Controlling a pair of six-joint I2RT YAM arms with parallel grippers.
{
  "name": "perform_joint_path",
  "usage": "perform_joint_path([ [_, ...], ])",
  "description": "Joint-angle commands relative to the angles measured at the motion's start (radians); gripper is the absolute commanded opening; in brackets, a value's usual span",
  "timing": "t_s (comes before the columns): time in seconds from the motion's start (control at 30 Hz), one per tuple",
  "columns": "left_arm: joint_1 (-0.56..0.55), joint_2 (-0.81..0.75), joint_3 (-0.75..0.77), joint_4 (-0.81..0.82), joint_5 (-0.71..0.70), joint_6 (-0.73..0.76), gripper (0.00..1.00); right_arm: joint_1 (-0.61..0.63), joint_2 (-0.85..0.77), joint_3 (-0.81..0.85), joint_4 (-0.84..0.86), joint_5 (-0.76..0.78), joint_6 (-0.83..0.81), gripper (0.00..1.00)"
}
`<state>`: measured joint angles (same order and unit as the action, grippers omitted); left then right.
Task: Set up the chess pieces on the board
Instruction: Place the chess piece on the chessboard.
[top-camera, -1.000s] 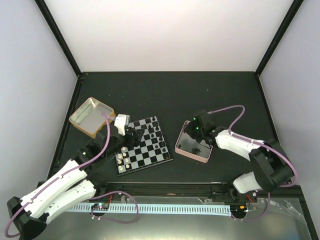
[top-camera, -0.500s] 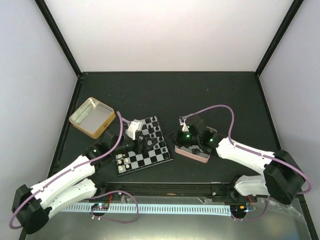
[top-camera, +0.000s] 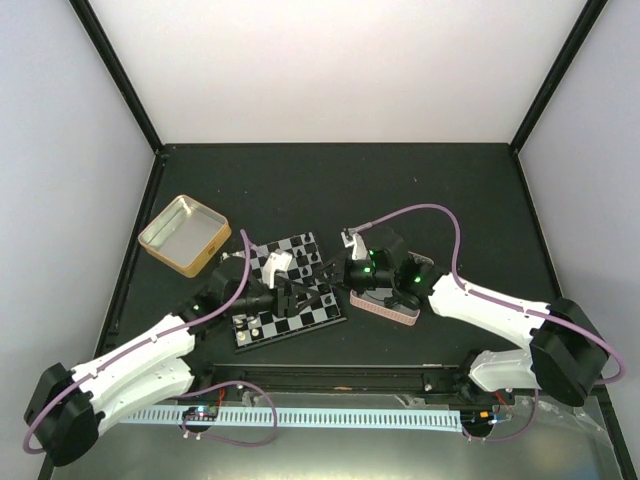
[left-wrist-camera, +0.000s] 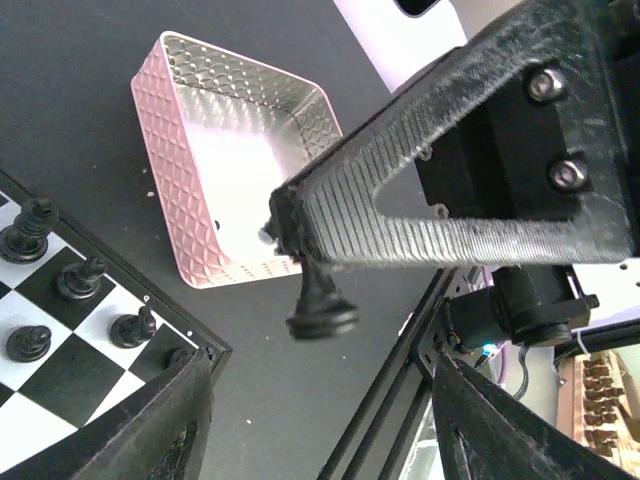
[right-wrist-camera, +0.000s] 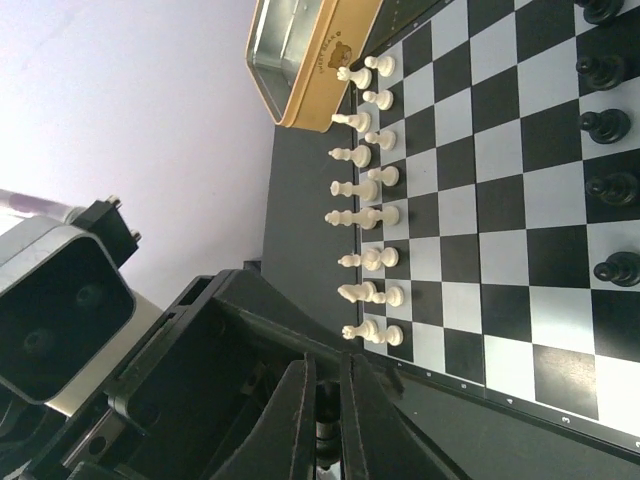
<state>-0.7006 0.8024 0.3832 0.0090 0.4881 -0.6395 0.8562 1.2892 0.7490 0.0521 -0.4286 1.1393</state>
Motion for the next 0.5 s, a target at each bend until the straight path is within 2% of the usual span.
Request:
perform_joint_path([
  [0.0, 0.003, 0.062, 0.078, 0.058, 0.045, -0.009, 0.59, 0.005, -0.013, 0.023, 0.017, -0.029, -0.042, 0.01],
  [0.1, 0.003, 0.089, 0.091, 0.086, 0.052, -0.01, 0.53, 0.006, -0.019, 0.02, 0.014, -0.04, -0.06, 0.01],
  [0.27, 0.003, 0.098, 0.094, 0.11, 0.06, -0.007, 0.36, 0.005, -0.027, 0.016, -0.021, -0.041, -0.089, 0.01],
  [0.47, 0.003, 0.118, 0.102, 0.104, 0.063, 0.034, 0.11, 0.005, -0.035, 0.027, -0.05, -0.048, -0.123, 0.01],
])
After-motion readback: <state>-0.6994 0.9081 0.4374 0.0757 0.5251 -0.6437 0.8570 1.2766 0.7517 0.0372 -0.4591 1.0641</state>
